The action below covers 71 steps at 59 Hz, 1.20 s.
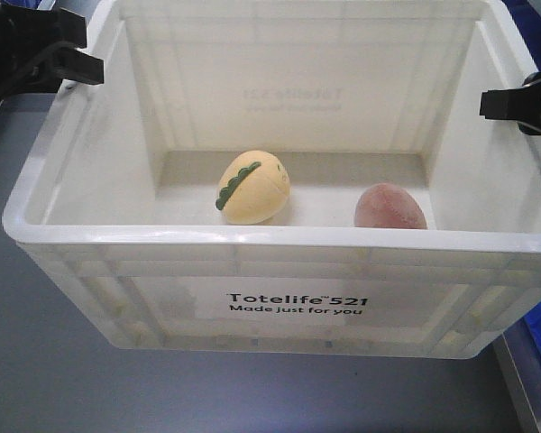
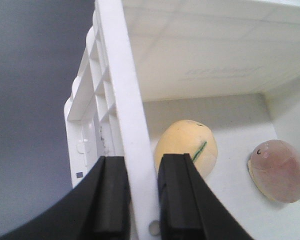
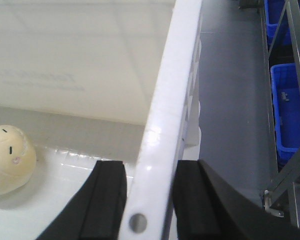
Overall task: Place moving items into box and shelve
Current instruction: 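Keep gripping the crate rims while the base turns toward the blue-bin shelves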
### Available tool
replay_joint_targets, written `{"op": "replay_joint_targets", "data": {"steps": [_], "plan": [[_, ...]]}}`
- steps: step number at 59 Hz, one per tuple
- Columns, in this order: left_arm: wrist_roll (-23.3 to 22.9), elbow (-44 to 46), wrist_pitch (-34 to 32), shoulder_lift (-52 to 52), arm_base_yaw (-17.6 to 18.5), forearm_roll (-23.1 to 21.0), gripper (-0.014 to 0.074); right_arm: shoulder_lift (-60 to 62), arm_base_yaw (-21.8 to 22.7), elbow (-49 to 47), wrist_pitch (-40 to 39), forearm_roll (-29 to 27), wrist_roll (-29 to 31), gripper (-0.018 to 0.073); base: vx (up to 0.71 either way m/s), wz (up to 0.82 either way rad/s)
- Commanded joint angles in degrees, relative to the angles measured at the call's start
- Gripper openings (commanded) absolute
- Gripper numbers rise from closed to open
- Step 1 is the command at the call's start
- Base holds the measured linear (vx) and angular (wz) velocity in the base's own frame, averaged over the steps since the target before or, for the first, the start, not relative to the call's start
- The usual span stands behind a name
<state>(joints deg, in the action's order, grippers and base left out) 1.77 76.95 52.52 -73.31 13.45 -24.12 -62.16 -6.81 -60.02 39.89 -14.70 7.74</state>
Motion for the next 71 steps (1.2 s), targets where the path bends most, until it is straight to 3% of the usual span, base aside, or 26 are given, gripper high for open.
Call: {"op": "replay_joint_targets", "data": {"steps": [1,71], "plan": [[0.84,2.21,-6.26,2.27,0.49,-4.66,-0.0006,1.39,0.13,-2.64,-7.5,-2.59,0.16,-0.0006,0.35,-0.01],[0.84,2.21,-6.2,2.27,0.49,-4.66,-0.0006,1.39,0.13,-2.64,-7.55,-2.59,0.16,-0.0006,0.35,0.02]]}}
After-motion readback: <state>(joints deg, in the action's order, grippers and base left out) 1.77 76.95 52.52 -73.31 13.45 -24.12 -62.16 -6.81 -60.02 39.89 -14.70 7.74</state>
